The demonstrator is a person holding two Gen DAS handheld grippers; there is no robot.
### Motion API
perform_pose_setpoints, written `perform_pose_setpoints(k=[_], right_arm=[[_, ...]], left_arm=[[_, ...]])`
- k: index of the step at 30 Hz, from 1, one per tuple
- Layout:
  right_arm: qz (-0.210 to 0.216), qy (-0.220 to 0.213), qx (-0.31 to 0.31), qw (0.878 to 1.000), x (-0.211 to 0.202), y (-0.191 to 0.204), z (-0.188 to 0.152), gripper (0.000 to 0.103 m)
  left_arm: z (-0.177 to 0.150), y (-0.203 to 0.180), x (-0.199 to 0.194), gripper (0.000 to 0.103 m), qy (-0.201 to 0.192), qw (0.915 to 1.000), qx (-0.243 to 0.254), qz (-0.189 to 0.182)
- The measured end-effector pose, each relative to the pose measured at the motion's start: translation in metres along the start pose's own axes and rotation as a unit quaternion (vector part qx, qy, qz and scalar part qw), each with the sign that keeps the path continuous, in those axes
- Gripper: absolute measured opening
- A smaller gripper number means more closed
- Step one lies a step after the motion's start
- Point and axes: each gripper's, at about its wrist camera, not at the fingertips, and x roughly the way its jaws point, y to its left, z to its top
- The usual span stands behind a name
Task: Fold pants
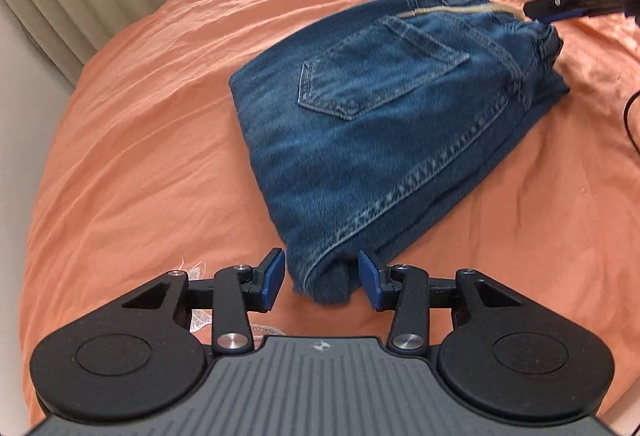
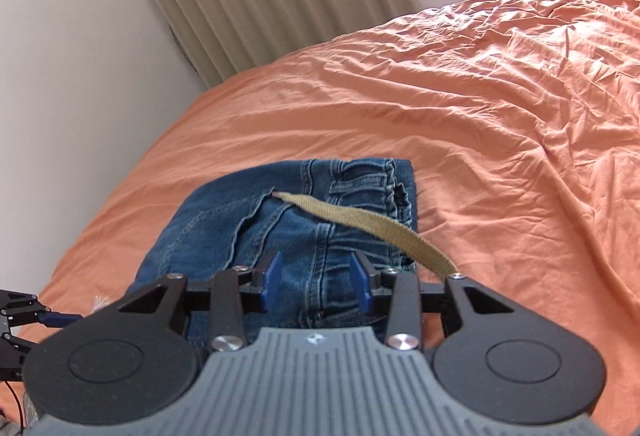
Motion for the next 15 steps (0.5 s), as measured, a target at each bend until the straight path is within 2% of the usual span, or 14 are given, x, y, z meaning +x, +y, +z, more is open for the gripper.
perform_pose_setpoints(k=[4,7,9,11,13,15], right_arm=[[-0.006,0.01,0.01,1.0,0.015,-0.012,-0.006,0.032],[-0.004,0.013,0.028,1.0,0.022,-0.022,-0.008,0.03],[0.001,0.014,0.041,0.999,0.024,-0.027,-0.008,0.03],[-0.002,0.017,0.046,0.999,0.025,-0.03,-0.007,0.029],[-0.011,0.021,0.045,0.999,0.027,-0.031,-0.008,0.03],[-0.017,0.031,0.052,0.998,0.03,-0.035,-0.008,0.028]], left_arm=[[-0.007,-0.008,0.027,0.05,0.011,0.999,0.012,0.04],[-0.006,-0.008,0.037,0.046,0.0,0.9984,-0.01,0.056],[-0.003,-0.013,0.037,0.033,-0.01,0.9979,-0.004,0.064],[-0.004,-0.025,0.033,0.023,-0.021,0.9946,0.046,0.091],[-0.01,-0.037,0.029,0.02,-0.026,0.9845,0.124,0.121],[-0.018,-0.041,0.027,0.018,-0.02,0.9742,0.185,0.128]])
